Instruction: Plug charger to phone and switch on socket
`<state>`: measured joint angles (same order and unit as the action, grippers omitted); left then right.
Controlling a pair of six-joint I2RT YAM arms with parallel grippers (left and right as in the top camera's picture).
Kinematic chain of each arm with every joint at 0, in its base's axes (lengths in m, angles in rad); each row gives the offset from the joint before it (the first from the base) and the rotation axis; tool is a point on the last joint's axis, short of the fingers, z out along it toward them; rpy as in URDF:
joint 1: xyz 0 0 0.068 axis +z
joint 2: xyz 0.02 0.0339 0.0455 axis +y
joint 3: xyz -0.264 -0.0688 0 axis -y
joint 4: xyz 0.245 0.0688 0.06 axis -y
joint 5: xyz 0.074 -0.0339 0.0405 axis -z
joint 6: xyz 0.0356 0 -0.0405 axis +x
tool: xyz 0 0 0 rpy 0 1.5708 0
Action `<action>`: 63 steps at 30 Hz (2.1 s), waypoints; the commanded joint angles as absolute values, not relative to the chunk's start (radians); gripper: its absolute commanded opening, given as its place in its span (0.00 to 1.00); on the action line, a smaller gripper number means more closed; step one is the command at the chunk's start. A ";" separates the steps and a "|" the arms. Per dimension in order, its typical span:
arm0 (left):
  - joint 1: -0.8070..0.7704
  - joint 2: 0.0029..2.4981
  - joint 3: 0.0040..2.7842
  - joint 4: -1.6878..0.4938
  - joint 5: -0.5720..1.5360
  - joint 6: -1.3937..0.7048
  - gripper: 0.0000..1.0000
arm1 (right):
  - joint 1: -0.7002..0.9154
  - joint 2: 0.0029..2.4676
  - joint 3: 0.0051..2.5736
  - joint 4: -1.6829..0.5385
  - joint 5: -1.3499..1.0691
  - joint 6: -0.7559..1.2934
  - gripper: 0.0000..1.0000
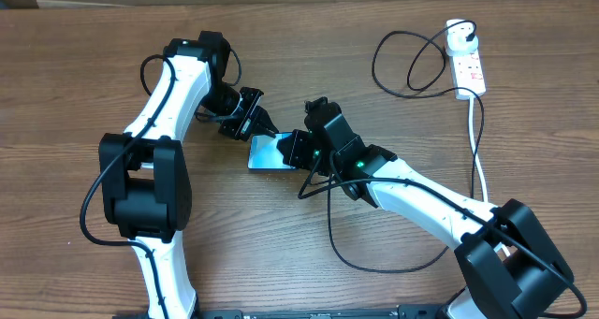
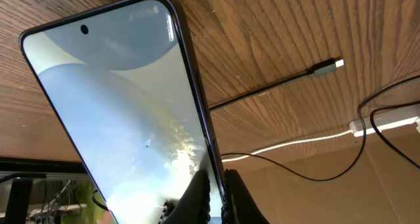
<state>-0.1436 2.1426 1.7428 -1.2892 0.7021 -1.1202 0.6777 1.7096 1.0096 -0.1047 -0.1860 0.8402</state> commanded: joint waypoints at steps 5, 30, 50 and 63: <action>-0.110 2.143 1.756 -1.220 0.699 -0.944 0.04 | 0.620 1.669 1.036 -0.080 -0.195 0.831 0.04; -0.050 2.143 1.756 -0.990 1.280 -0.333 0.73 | 0.236 1.592 1.042 0.142 -0.590 0.962 0.04; -0.112 2.143 1.756 -0.836 1.465 -0.408 0.72 | 0.308 1.595 1.043 0.323 -0.407 1.220 0.04; -0.130 2.143 1.756 -0.835 1.467 -0.435 0.71 | 0.377 1.632 1.043 0.330 -0.287 1.236 0.04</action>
<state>-0.1150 2.1426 1.7428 -0.8394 1.4414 -0.4194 0.3618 1.6337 1.0096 0.3058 -0.3241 1.2236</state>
